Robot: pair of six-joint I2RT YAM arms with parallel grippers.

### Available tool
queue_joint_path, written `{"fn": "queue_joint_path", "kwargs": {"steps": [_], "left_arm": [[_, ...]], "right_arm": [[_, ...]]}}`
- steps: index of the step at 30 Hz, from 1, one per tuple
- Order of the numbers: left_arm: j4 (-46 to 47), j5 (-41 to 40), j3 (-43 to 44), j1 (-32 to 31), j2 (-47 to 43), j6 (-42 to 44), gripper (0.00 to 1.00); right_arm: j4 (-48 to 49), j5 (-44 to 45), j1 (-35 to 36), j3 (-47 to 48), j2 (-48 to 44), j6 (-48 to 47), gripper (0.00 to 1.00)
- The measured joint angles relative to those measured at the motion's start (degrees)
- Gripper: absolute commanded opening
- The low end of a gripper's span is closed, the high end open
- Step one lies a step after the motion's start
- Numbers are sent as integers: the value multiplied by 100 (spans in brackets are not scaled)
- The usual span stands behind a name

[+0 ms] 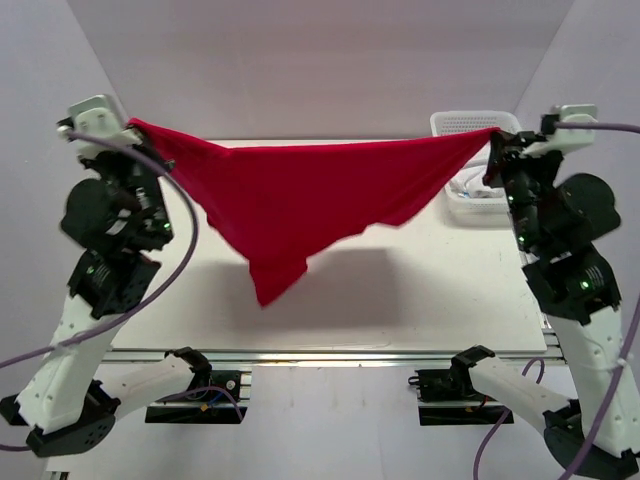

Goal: Fold and stack the t-shirts
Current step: Flatten out the tshirt

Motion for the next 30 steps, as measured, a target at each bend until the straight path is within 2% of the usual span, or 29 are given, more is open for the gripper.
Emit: {"fn": "queue_joint_path", "kwargs": {"steps": [8, 16, 22, 26, 30], "left_arm": [[-380, 940, 310, -11, -586, -184, 0], [-752, 1718, 588, 20, -765, -326, 0], [-809, 2076, 673, 24, -826, -269, 0], [-529, 2037, 691, 24, -584, -83, 0], [455, 1416, 210, 24, 46, 391, 0]], "right_arm": [[-109, -457, -4, 330, -483, -42, 0], [-260, -935, -4, 380, -935, -149, 0], [-138, -975, -4, 345, -1071, -275, 0], [160, -835, -2, 4, -1027, -295, 0], [577, -531, -7, -726, -737, -291, 0]]}}
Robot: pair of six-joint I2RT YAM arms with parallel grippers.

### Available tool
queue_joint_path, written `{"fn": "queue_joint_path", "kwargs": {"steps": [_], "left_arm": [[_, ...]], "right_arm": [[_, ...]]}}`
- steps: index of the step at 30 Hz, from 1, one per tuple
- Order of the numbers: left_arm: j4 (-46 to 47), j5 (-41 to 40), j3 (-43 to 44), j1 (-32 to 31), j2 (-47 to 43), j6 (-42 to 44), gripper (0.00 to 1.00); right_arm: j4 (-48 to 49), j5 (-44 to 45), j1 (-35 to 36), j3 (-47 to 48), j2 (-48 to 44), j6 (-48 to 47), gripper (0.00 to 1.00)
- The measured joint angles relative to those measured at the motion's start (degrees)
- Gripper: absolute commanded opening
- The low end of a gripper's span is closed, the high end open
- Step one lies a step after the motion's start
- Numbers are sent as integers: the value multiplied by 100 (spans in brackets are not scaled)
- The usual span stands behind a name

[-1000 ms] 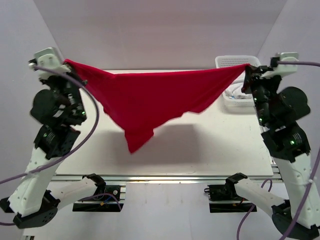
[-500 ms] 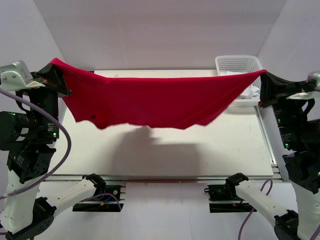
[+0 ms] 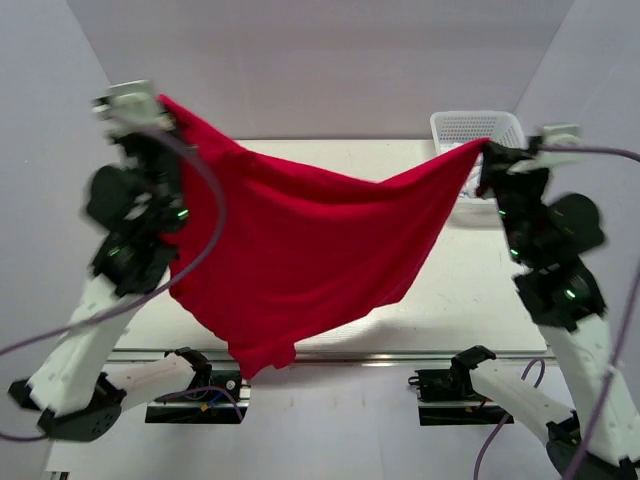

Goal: Fold and stack the t-shirts
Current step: Flatten out the tshirt

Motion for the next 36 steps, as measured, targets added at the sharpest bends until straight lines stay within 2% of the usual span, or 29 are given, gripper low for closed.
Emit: {"fn": "queue_joint_path", "kwargs": {"steps": [9, 14, 18, 23, 25, 26, 27, 28, 29, 30, 31, 33, 35, 36], "left_arm": [[1644, -1182, -1088, 160, 2461, 1005, 0], [2028, -1510, -1019, 570, 4039, 1062, 0], [1897, -1572, -326, 927, 5318, 866, 0], [1469, -1502, 1185, 1349, 6854, 586, 1], [1235, -1397, 1867, 1499, 7403, 463, 10], [1108, -1335, 2218, 1572, 7676, 396, 21], [1008, -1259, 2531, 1624, 7917, 334, 29], [846, -1174, 2894, 1703, 8170, 229, 51], [719, -1034, 3174, 1770, 8384, 146, 64], [595, -890, 3399, 1838, 8548, 11, 81], [485, -723, 3526, 1908, 8660, -118, 97], [302, -444, 3657, 2039, 8762, -407, 100], [116, -144, 3790, 2159, 8817, -634, 100], [20, -26, 3866, 2205, 8826, -723, 100]], "right_arm": [[785, 608, -44, -1200, 2011, 70, 0], [1097, 675, -247, -1220, 3265, 177, 0], [1198, 693, -485, -614, 4537, 197, 0], [1080, 520, -754, 879, 6247, 302, 0], [953, 428, -850, 1617, 6907, 348, 0], [846, 387, -890, 2002, 7228, 367, 0], [765, 356, -929, 2446, 7595, 389, 0], [693, 319, -960, 2903, 7969, 411, 9], [616, 269, -984, 3239, 8271, 442, 13], [542, 223, -1008, 3554, 8553, 455, 21], [474, 192, -1027, 3792, 8773, 463, 40], [387, 138, -1051, 4048, 9051, 496, 61], [262, 59, -1069, 4096, 9125, 474, 90], [175, 24, -1073, 4094, 9123, 452, 90]]}}
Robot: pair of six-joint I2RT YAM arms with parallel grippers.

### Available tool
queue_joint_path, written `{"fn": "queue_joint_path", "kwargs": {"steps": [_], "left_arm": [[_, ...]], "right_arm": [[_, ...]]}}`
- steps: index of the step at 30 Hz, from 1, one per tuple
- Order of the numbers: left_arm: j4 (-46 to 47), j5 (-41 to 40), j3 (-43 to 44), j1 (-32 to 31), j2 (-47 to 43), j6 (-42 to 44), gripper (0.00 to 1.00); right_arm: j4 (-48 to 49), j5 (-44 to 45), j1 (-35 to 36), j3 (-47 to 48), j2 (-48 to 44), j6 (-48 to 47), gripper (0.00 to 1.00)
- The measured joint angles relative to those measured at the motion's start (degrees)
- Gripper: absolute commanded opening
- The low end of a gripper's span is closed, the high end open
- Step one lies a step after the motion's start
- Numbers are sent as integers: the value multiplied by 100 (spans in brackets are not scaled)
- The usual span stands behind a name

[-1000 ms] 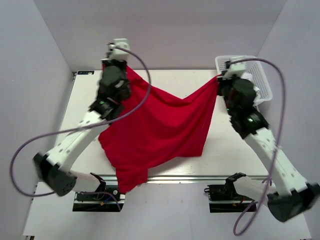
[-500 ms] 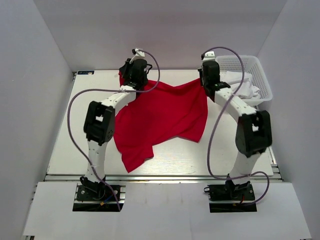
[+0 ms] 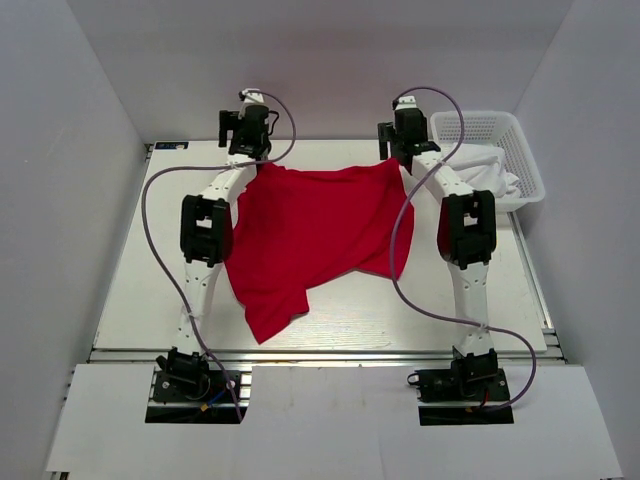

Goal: Fold and stack the t-shirts
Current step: Flatten out the tshirt

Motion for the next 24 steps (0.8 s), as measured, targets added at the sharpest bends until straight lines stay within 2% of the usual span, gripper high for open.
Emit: {"fn": "queue_joint_path", "kwargs": {"steps": [5, 10, 14, 17, 20, 24], "left_arm": [[-684, 597, 33, 157, -286, -431, 100], [-1856, 1281, -1080, 96, -1779, -1110, 100], [-2509, 1967, -3189, -24, -3963, -2055, 100], [-2789, 2660, -4811, -107, -5383, -2658, 100], [-3101, 3241, -6146, -208, -6172, -3119, 100], [-3906, 3698, -7541, -382, -6531, -3672, 100]], "right_arm": [[-232, -455, 22, -592, -568, -42, 90], [-518, -1287, 63, -1904, -2133, 332, 90], [-393, -1867, 133, -3200, -3582, 782, 90], [-332, -2127, 177, -4033, -4284, 1058, 90], [-313, -2302, 208, -4929, -4693, 1276, 90], [-254, -2374, 216, -6041, -5163, 1543, 90]]}}
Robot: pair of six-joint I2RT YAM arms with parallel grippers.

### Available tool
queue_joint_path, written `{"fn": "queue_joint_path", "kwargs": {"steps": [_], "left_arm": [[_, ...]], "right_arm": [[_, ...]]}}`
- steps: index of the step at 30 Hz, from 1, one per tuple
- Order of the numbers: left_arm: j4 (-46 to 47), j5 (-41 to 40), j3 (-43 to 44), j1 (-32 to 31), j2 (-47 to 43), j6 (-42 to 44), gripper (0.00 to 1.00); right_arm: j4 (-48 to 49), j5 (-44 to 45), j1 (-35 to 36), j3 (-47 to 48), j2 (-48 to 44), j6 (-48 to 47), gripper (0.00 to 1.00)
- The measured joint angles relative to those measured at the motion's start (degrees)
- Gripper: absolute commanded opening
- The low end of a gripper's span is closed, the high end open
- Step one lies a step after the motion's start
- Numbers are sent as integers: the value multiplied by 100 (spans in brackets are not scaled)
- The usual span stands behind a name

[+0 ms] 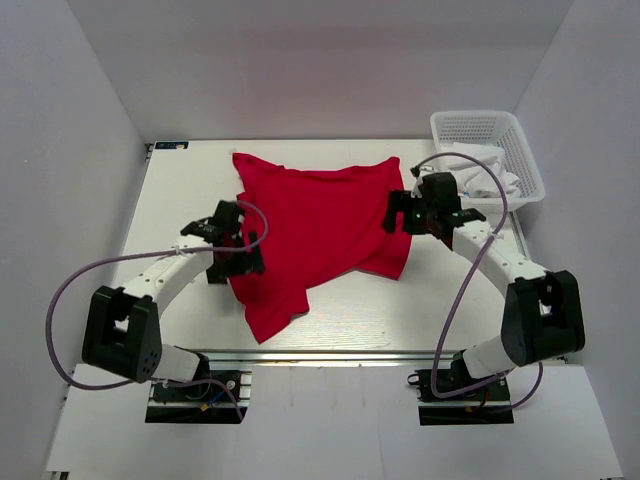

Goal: Fold and stack the t-shirts
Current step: Flatten out the tshirt

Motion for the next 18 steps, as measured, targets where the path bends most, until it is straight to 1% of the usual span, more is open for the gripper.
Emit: {"fn": "queue_joint_path", "kwargs": {"steps": [4, 7, 9, 10, 12, 15, 18], "left_arm": [[-608, 505, -739, -210, -706, -315, 98], [-597, 1032, -1119, -435, -1126, -450, 91], [-566, 1279, -1303, -619, -1080, -529, 86], [-557, 1364, -1370, -697, -1005, -566, 86], [-560, 1482, -1460, -852, -846, -621, 82], [-586, 1473, -1480, -1027, -713, -695, 80], [-601, 1410, -1480, -1158, -533, -758, 73]], "right_arm": [[107, 129, 0, -468, -442, 173, 90], [232, 330, -2, -704, -688, 317, 90], [256, 479, -2, -817, -748, 415, 90], [254, 538, -2, -841, -752, 455, 90], [249, 645, -7, -946, -776, 522, 90], [234, 737, -9, -1040, -798, 605, 90], [232, 776, -7, -1147, -835, 645, 90]]}}
